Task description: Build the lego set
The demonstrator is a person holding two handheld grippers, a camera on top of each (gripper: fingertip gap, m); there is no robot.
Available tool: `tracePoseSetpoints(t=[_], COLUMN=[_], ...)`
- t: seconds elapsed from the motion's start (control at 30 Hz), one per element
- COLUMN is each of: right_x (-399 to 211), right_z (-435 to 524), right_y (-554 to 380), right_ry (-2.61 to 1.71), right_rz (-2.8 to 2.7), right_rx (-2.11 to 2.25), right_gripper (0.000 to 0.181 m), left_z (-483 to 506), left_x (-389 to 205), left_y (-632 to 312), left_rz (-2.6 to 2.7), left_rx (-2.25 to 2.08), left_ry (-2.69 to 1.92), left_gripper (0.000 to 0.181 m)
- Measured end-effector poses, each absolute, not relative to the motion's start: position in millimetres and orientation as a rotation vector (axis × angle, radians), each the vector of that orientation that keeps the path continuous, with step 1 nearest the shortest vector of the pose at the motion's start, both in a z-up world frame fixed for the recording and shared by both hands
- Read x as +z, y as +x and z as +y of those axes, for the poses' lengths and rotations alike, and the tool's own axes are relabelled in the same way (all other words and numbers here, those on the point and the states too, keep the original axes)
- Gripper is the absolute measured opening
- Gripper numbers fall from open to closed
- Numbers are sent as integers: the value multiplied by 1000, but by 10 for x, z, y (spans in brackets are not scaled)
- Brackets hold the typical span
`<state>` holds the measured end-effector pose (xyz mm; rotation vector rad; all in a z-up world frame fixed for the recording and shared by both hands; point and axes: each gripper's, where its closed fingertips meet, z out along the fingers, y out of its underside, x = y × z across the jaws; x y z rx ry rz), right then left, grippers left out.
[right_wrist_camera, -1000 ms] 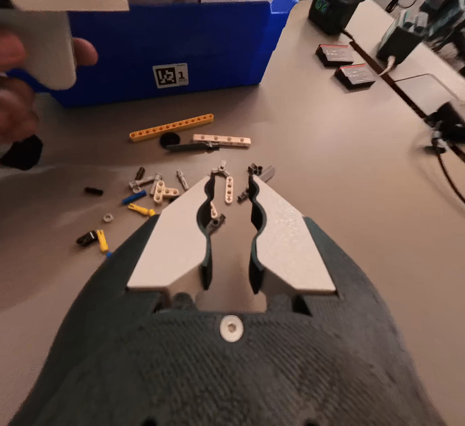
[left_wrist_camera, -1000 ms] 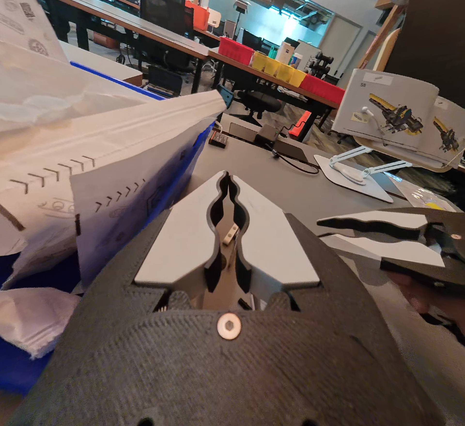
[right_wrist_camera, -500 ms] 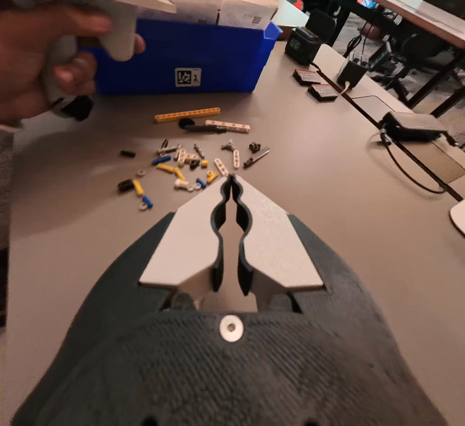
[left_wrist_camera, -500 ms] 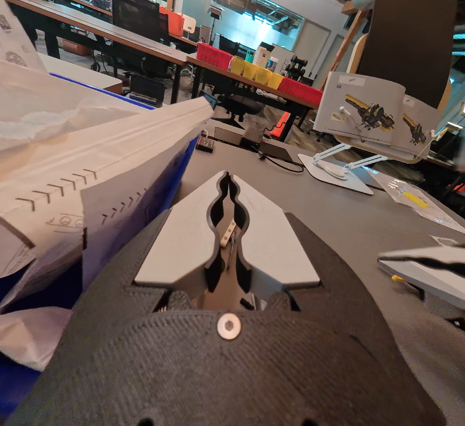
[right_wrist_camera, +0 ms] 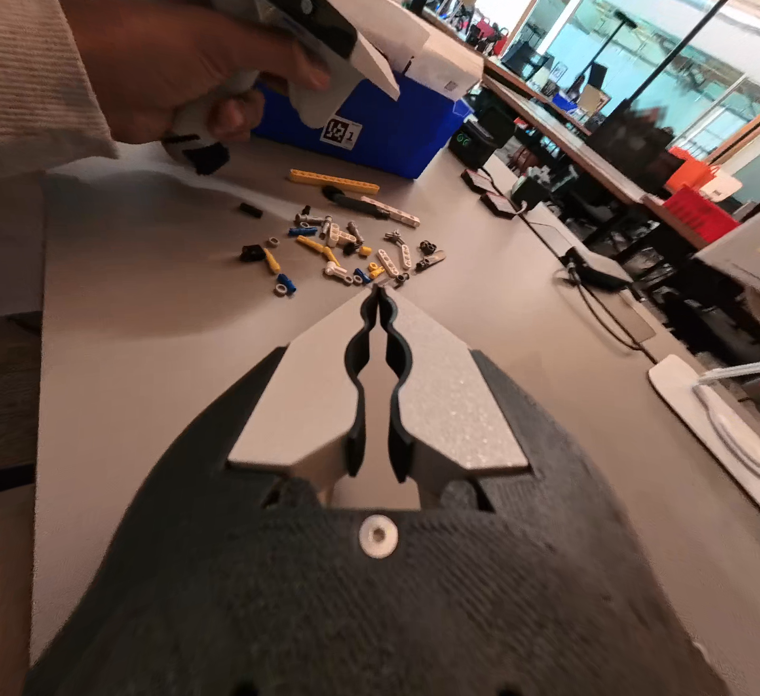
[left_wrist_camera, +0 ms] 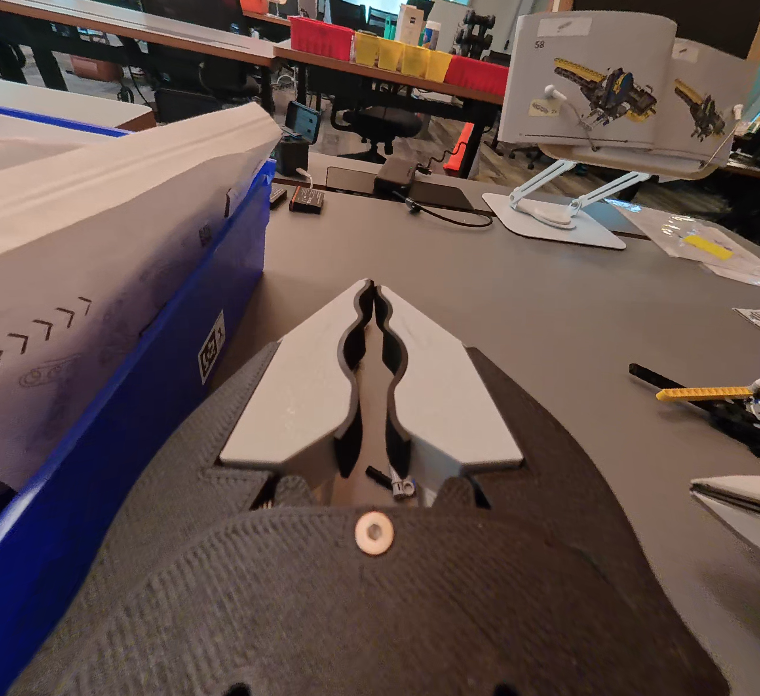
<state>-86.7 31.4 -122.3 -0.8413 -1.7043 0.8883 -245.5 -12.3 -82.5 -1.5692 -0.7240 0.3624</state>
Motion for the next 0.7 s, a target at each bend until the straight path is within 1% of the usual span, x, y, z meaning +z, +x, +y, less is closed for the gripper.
tracePoseSetpoints(t=[0.23,0.7], right_x=[-1227,-1241], right_z=[393,197], right_y=[-902,-801], right_ry=[-960,-854], right_rz=[-1719,-1827], right_rx=[994,1103], right_gripper=[0,0], left_z=[-5,35], left_x=[-882,-873], left_y=[-2379,-2333], left_rz=[-724,-685], left_rx=[305,354], left_ry=[-1579,-1589], left_gripper=[0,0])
